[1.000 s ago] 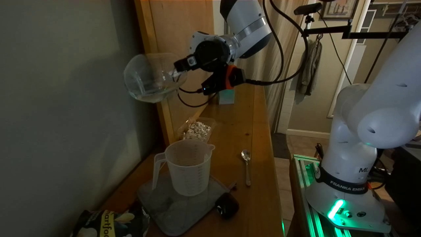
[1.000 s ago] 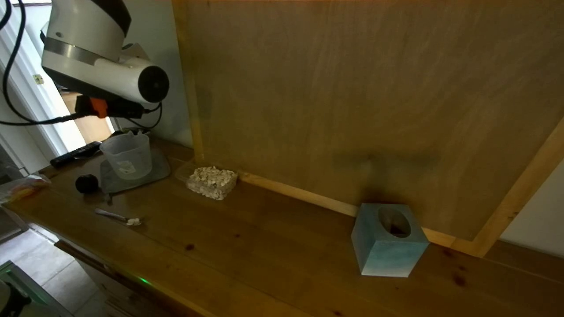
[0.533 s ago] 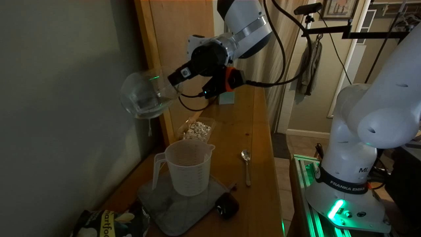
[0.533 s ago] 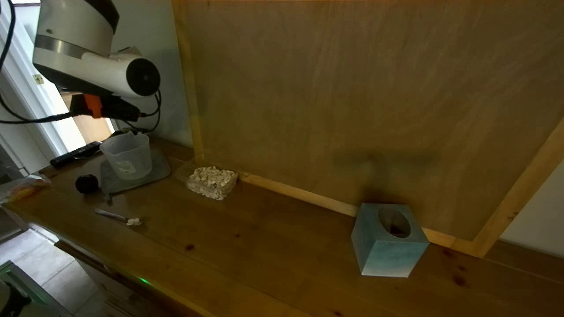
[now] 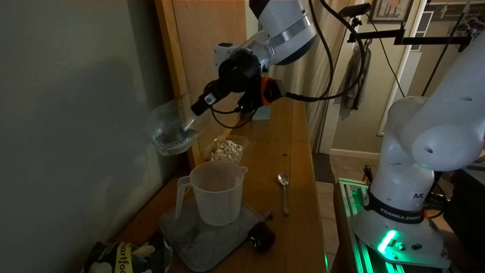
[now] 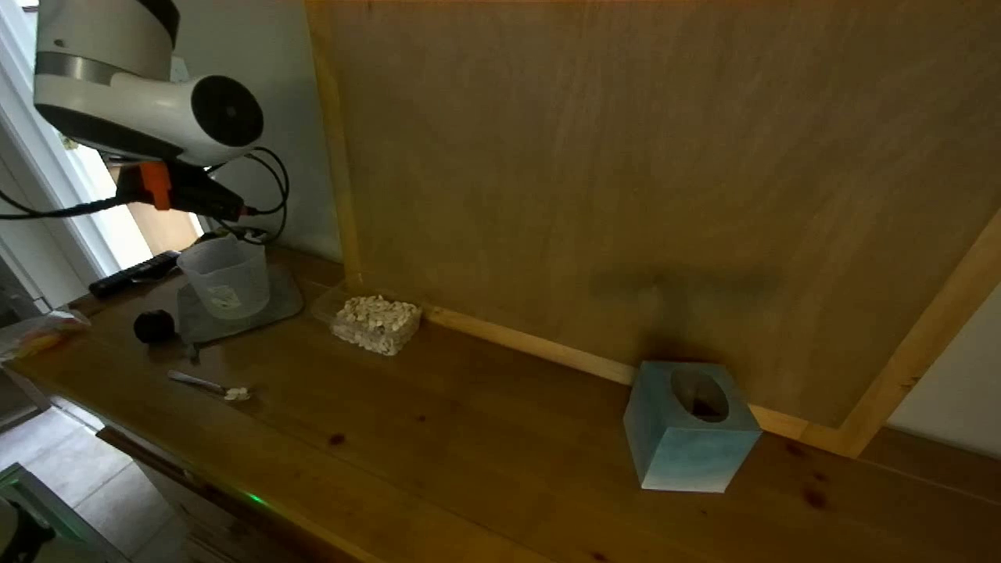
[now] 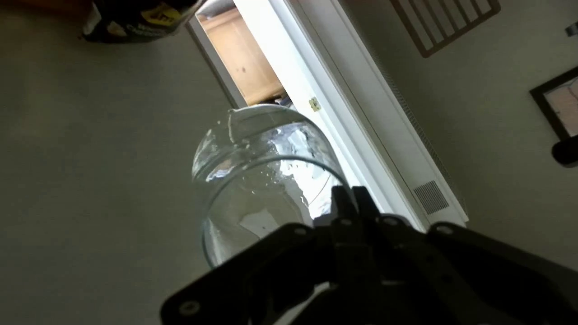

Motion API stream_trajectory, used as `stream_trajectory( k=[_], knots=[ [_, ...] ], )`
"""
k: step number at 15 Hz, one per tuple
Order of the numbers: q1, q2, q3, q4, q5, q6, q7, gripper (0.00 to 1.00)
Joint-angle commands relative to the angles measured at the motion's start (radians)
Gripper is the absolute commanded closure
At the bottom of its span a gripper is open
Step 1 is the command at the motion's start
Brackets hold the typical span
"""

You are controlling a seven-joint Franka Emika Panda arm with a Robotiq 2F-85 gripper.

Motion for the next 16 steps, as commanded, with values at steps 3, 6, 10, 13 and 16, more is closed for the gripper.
stream_trajectory(
  k=[3,6,10,13,16],
  knots=[
    [0.02,-0.06,0.05,-0.001,-0.158,0.127,0.208,0.99],
    [0.037,-0.077,0.077,0.005,-0.295,0.18,0.345,0.99],
    [0.077,-0.093,0.086,0.027,-0.477,0.194,0.484,0.99],
    [0.114,-0.103,0.08,0.052,-0.593,0.201,0.547,0.99],
    [0.139,-0.11,0.08,0.074,-0.72,0.203,0.648,0.99]
  ],
)
